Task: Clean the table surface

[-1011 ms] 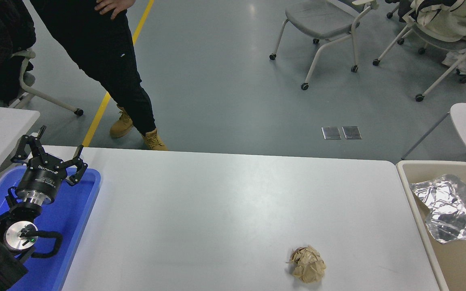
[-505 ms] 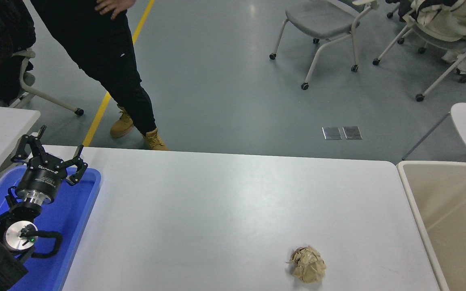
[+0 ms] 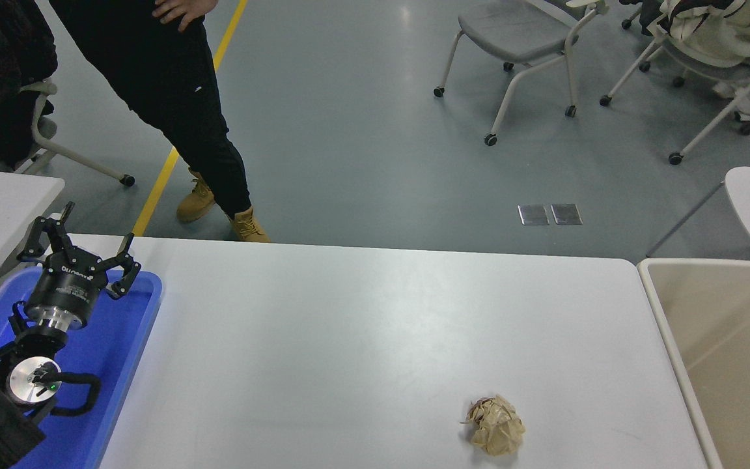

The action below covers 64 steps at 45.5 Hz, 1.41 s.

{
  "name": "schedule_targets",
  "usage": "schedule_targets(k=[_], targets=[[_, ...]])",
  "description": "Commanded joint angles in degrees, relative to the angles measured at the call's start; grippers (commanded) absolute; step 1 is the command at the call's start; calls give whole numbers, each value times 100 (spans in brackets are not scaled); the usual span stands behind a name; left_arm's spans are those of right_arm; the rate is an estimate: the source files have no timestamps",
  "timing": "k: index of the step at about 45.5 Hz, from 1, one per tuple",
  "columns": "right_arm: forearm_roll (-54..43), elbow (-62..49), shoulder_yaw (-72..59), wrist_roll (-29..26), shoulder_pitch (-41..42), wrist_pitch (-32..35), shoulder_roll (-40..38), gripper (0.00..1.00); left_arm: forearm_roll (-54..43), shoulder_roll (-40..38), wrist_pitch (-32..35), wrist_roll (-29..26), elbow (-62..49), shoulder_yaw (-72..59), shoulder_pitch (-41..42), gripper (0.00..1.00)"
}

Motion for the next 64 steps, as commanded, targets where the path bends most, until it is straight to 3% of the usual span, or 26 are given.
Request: schedule_targets(k=[1,16,31,40,64], targets=[[130,360,981,3,-37,-29,643,100,0,0,-3,0,0,0,-5,100],[579,-237,2449,108,-195,24,2603,100,0,0,6,0,0,0,4,100],[579,-237,3109,1207,-266,68,3852,100,0,0,6,0,0,0,4,100],[570,-281,3092,1497,-222,68,4081,100,0,0,-3,0,0,0,4,100],[491,-738,3012,1497,-160,217,4063,100,0,0,6,0,0,0,4,100]])
